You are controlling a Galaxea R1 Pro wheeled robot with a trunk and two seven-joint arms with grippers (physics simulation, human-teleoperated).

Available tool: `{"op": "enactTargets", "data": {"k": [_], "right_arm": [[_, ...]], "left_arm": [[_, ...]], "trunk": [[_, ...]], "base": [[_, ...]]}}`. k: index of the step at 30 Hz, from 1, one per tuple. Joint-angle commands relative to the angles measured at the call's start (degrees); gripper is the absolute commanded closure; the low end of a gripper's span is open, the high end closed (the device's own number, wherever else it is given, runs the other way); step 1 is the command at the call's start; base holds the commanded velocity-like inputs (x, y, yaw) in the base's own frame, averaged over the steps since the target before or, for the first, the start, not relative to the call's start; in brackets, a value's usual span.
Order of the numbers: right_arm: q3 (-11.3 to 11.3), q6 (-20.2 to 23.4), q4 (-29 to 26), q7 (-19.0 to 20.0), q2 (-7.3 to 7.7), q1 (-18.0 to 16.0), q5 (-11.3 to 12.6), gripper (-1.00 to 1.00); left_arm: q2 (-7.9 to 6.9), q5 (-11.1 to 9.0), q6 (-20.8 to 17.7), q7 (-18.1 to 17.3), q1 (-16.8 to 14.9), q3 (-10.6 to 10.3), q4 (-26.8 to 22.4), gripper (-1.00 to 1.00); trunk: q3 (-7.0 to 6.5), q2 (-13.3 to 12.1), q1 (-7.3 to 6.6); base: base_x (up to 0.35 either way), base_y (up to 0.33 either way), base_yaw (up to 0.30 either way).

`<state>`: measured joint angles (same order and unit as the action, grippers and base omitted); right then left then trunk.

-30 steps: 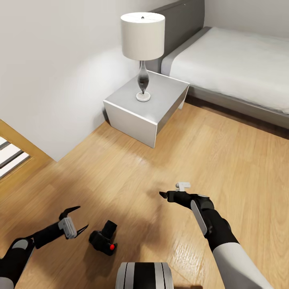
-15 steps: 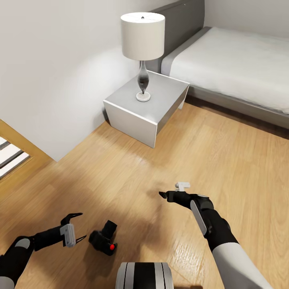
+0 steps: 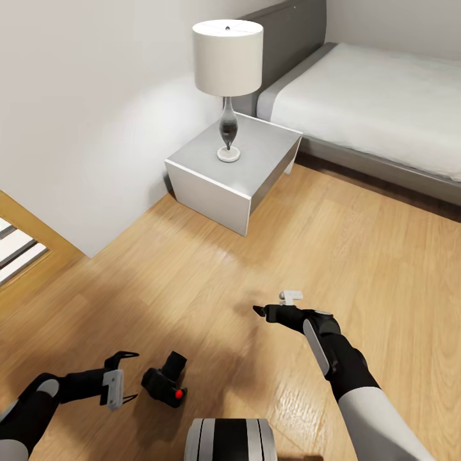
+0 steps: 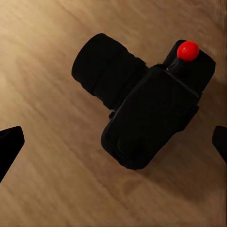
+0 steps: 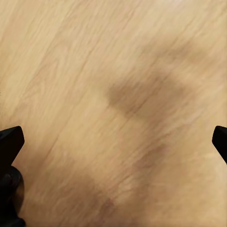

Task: Attach the digital camera to the camera tripod in the bedroom.

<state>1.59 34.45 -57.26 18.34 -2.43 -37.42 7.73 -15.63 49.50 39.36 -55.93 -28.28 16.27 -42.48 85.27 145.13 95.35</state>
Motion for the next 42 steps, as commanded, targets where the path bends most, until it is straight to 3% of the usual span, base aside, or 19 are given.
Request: {"op": "enactTargets", "data": {"k": [1, 14, 16, 23, 28, 42], "right_arm": [[-0.01, 0.36, -0.05, -0.15, -0.01, -0.02, 0.53, -1.00], [-0.01, 0.40, -0.04, -0.15, -0.01, -0.02, 0.53, -1.00], [-0.17, -0.26, -0.04, 0.34, 0.06, -0.02, 0.88, -1.00], [-0.21, -0.02, 0.04, -0.23, -0.17, -0.02, 0.45, -1.00], [-0.12, 0.14, 0.14, -0.41, -0.01, -0.02, -0.03, -1.00], [0.01, 0.21, 0.18, -0.31, 0.27, -0.02, -0.35, -1.00]], "left_arm": [[0.05, 0.28, 0.11, -0.22, -0.02, 0.05, -0.06, -1.00], [0.17, 0.59, -0.08, -0.30, -0.02, -0.51, -0.13, -1.00], [0.82, 1.23, -0.74, 0.35, -0.68, -1.17, 0.52, -1.00], [3.09, 3.52, -2.74, 2.60, -0.19, -0.50, 1.61, -1.00], [1.87, 1.87, -1.14, 1.59, 0.14, -0.36, 0.23, -1.00], [1.10, -2.64, -0.95, -2.90, 0.29, -0.52, -0.46, -1.00]], "trunk": [[0.03, 0.01, -0.01], [0.03, 0.01, -0.01], [0.03, 0.01, -0.01], [0.03, 0.01, -0.01], [0.03, 0.01, -0.01], [0.03, 0.01, -0.01]], "base": [[0.000, 0.000, 0.000], [0.000, 0.000, 0.000], [0.000, 0.000, 0.000], [0.000, 0.000, 0.000], [0.000, 0.000, 0.000], [0.000, 0.000, 0.000]]}}
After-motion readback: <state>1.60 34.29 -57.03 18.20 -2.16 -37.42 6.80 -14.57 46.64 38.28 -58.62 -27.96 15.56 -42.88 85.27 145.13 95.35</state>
